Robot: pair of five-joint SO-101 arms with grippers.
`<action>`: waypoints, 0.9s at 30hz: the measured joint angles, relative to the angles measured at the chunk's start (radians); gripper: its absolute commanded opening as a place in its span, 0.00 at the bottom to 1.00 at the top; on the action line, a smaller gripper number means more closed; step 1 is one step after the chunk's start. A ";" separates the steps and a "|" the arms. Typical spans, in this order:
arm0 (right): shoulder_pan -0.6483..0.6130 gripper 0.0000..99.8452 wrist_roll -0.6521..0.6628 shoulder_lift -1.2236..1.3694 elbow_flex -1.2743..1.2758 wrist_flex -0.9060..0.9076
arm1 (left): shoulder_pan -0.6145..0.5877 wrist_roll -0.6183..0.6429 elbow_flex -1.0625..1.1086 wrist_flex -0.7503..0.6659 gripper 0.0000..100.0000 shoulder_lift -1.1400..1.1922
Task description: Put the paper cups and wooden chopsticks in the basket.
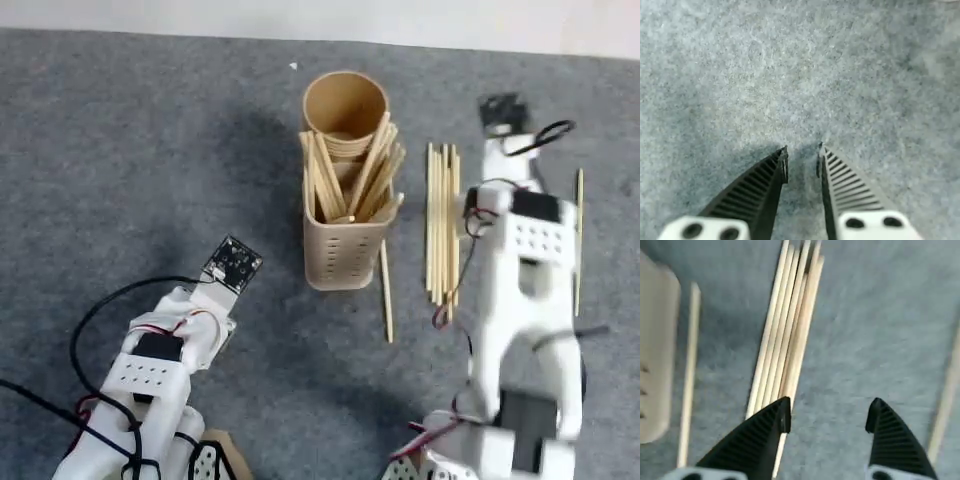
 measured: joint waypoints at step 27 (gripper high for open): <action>0.048 0.01 0.002 0.358 -0.035 -0.143 | 0.000 0.000 0.000 0.000 0.13 0.000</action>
